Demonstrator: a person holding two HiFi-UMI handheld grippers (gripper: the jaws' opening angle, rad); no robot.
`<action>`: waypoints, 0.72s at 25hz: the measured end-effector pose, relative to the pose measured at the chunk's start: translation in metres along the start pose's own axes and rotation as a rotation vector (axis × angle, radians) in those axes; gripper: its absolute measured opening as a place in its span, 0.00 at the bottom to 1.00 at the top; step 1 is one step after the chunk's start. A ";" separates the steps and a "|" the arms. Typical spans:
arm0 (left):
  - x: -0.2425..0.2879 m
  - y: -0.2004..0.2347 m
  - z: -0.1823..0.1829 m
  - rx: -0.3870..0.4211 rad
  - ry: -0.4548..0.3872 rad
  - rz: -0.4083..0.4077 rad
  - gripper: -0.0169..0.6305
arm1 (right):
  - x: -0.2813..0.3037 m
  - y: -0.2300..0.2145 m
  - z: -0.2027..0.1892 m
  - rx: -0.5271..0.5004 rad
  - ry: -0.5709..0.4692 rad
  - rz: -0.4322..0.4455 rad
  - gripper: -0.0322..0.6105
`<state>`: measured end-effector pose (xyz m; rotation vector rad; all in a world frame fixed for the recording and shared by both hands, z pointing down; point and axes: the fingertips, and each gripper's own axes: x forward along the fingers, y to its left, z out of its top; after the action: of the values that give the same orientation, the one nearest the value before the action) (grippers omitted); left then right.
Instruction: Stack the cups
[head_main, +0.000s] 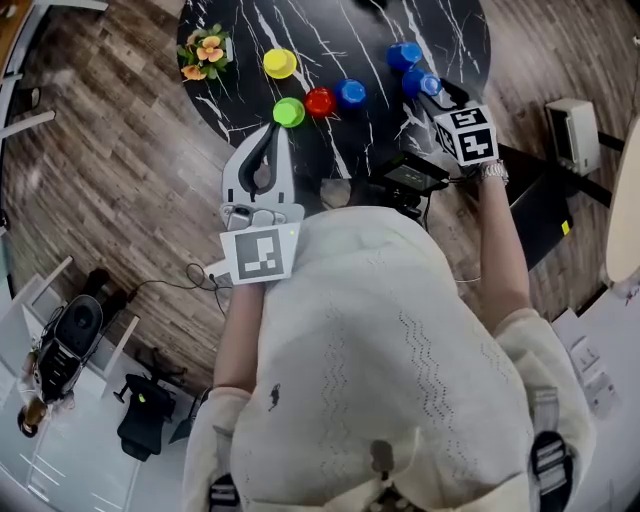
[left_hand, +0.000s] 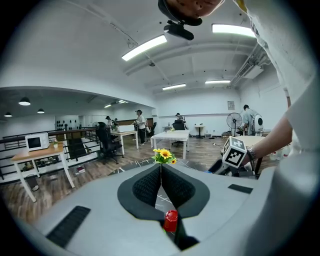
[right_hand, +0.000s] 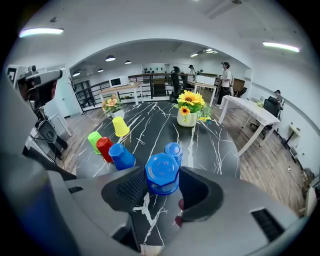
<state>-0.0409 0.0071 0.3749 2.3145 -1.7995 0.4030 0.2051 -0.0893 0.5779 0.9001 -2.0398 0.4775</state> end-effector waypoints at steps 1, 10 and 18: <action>0.000 0.000 0.001 -0.001 -0.004 -0.004 0.06 | -0.003 0.000 0.004 -0.005 -0.004 0.002 0.40; -0.005 0.006 0.003 -0.016 -0.028 0.006 0.06 | -0.023 0.017 0.035 -0.090 -0.025 0.059 0.40; -0.016 0.025 0.000 -0.043 -0.042 0.063 0.06 | -0.024 0.048 0.062 -0.207 -0.026 0.141 0.40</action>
<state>-0.0685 0.0151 0.3690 2.2589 -1.8851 0.3237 0.1455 -0.0850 0.5218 0.6449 -2.1399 0.3240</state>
